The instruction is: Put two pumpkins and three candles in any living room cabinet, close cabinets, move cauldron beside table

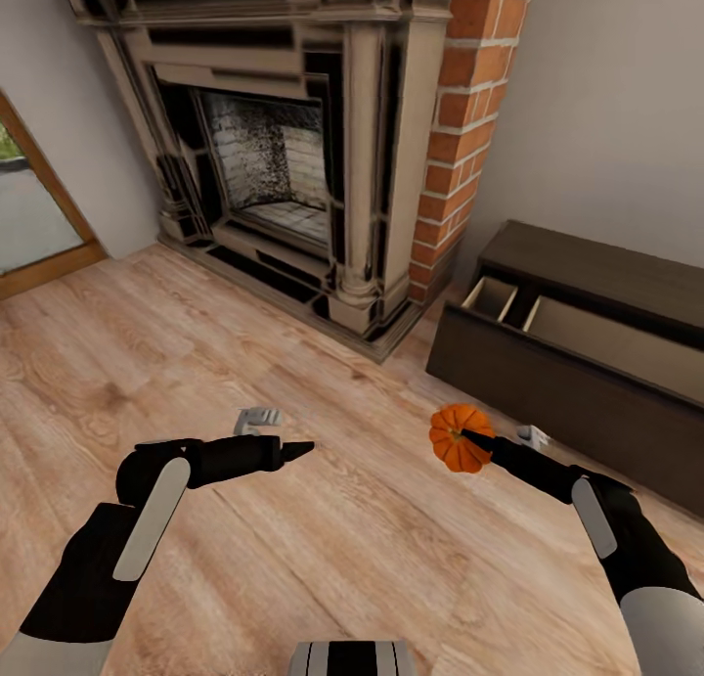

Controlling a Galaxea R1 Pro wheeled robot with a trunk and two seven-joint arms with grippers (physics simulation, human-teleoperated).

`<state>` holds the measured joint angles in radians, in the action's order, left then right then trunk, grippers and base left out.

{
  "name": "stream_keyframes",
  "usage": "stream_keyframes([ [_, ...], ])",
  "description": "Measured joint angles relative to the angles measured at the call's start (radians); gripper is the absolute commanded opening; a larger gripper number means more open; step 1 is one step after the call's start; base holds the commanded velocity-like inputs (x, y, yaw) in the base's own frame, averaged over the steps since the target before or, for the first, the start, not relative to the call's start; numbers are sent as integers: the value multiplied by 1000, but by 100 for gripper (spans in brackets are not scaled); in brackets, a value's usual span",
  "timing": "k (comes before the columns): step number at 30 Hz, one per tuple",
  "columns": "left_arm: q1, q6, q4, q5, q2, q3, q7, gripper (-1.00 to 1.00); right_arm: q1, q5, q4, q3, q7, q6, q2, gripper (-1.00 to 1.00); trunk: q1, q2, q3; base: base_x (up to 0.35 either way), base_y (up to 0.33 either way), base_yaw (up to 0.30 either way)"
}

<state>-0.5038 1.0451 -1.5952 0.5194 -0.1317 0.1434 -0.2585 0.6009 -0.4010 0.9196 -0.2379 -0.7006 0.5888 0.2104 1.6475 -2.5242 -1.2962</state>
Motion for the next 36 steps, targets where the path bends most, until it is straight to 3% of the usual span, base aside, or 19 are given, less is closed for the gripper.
stream_keyframes([
  [4,0,0,0,0,0,-1,0,100,0,-6,1,20,-1,1,-3,-100,0,0,0,0,0,111],
  [25,0,0,0,0,0,1,0,100,0,-8,1,25,16,-1,-5,-100,0,0,0,0,0,9],
  [36,0,0,0,0,0,1,0,100,0,-9,2,27,17,7,-6,-100,0,0,0,0,0,201],
])
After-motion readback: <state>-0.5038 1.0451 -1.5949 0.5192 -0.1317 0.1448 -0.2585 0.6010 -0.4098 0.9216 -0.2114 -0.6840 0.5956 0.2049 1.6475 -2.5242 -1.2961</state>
